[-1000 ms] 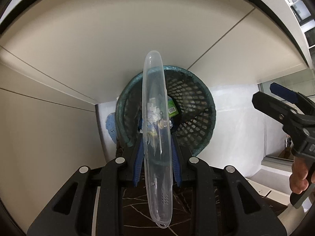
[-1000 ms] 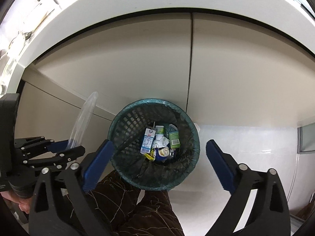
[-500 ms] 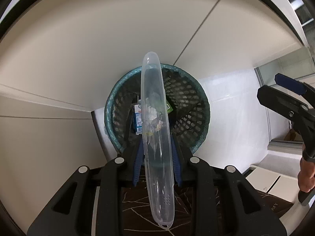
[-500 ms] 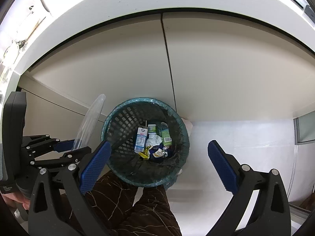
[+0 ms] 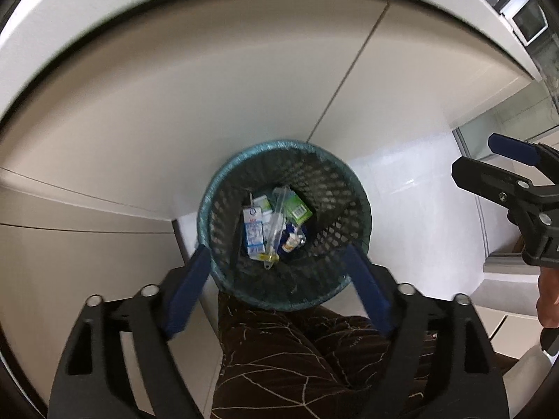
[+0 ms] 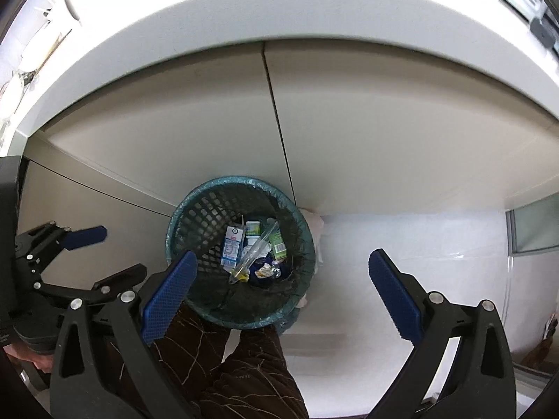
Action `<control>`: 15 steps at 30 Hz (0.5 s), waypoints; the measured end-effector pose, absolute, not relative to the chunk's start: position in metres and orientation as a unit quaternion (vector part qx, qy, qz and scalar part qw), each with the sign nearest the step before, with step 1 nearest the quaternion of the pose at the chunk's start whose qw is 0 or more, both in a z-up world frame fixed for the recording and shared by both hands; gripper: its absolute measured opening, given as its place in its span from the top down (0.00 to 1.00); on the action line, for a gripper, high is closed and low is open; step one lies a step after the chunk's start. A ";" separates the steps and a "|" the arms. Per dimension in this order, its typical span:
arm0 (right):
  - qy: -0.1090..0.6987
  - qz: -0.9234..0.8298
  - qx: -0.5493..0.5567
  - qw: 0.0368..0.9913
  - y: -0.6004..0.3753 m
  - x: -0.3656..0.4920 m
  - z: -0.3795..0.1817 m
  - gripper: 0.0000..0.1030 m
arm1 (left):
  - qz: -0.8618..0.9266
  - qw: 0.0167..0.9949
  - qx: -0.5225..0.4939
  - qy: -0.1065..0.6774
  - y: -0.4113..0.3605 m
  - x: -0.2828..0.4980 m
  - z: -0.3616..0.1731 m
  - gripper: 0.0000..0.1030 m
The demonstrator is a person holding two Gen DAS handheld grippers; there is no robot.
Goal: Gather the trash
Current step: 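Raise both open grippers back over the counter toward the bubble wrap and red net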
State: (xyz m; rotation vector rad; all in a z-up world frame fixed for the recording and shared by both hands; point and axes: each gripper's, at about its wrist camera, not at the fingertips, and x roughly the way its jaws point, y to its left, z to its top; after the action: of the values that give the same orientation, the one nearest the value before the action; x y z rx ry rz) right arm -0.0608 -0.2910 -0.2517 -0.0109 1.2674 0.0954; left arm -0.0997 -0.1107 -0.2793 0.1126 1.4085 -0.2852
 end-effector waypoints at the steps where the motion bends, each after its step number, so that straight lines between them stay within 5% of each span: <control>1: 0.589 0.046 -0.010 0.806 -0.289 -0.060 -0.247 0.08 | -0.130 0.756 0.047 0.640 -0.109 -0.100 -0.273 0.18; 5: 0.574 0.060 -0.022 0.816 -0.279 -0.057 -0.226 0.08 | -0.124 0.774 0.031 0.620 -0.101 -0.097 -0.246 0.06; 15: 0.526 0.085 -0.037 0.845 -0.260 -0.044 -0.157 0.08 | -0.110 0.804 0.023 0.584 -0.083 -0.084 -0.178 0.06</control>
State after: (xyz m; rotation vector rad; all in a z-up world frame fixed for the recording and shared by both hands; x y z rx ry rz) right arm -0.0437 -0.2602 -0.1568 -0.0790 1.1097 0.1803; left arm -0.0841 -0.0830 -0.1780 0.0502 1.2504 -0.2348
